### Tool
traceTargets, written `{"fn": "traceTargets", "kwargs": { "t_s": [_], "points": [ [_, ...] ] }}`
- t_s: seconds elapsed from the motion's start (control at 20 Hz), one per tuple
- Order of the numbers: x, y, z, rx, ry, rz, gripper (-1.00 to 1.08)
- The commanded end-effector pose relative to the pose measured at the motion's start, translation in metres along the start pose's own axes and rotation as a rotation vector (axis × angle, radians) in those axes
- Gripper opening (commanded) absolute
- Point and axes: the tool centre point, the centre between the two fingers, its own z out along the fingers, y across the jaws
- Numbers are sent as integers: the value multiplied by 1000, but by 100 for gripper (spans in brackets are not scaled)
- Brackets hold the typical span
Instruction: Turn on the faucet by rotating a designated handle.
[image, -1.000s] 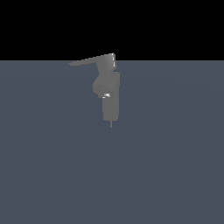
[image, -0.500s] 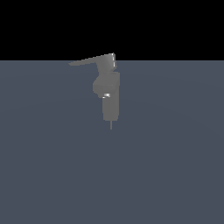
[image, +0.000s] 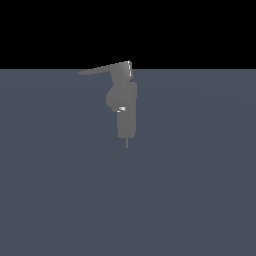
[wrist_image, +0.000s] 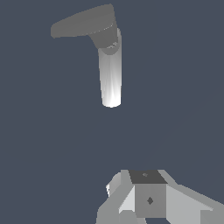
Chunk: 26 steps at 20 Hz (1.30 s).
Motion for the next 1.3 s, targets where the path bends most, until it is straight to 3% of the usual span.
{"fn": "traceTargets", "kwargs": {
  "t_s": [0.0,0.65,1.25],
  "points": [
    [9,-3,1,14,-9,36,-100],
    [81,-24,16,82,-90,334,-100],
    [151,-49,49,80,-168,648,-100]
  ]
}}
